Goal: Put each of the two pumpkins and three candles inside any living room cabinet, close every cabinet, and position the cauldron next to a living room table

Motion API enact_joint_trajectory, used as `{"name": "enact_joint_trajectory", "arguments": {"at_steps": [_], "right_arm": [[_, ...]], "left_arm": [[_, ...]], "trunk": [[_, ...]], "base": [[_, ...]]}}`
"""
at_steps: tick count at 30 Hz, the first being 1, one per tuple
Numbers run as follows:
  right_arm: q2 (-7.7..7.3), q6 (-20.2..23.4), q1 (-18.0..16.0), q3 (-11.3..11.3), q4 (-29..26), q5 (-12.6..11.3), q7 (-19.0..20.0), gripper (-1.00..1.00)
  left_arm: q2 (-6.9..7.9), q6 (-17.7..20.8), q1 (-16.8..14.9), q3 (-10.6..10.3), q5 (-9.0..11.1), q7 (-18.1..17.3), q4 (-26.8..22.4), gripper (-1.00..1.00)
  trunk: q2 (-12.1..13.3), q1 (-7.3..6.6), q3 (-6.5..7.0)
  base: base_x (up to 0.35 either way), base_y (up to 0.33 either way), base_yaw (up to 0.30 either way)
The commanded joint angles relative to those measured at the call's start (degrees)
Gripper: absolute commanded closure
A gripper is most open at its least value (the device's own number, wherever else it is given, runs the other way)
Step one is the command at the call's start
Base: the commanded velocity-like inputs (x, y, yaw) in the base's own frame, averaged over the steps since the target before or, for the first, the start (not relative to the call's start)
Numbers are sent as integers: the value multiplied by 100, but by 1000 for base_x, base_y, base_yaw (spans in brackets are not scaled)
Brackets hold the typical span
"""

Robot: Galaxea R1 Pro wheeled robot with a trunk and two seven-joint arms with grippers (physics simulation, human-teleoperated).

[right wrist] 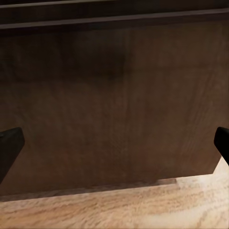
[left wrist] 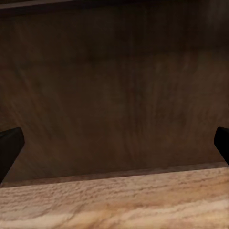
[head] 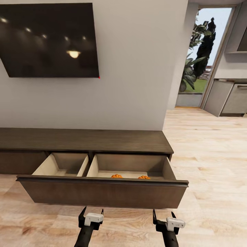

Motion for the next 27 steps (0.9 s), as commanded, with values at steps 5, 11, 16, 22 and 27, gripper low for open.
{"name": "enact_joint_trajectory", "arguments": {"at_steps": [5, 11, 16, 22, 27], "right_arm": [[1, -17, -6, 44, 6, -25, -60, -100], [2, -30, -6, 67, 1, -11, -66, -100], [2, -32, -6, 77, 4, 2, -67, -100], [2, -29, -6, 81, 6, 8, -65, -100], [-13, -28, -6, 82, 8, 9, -67, -100]], "left_arm": [[6, -19, -5, -51, 40, 29, 4, -100], [8, -19, -5, -51, 47, 28, 1, -100], [8, -19, -5, -51, 48, 29, 1, -100], [15, -19, -5, -51, 49, 27, -5, -100], [16, -19, -5, -51, 49, 29, -10, -100]], "trunk": [[-2, -1, -5], [-2, -1, -5], [-163, 87, -77], [-243, 131, -113], [-320, 177, -194]], "base": [[0, 0, 0], [0, 0, 0], [0, 0, 0], [0, 0, 0], [0, 0, 0]]}}
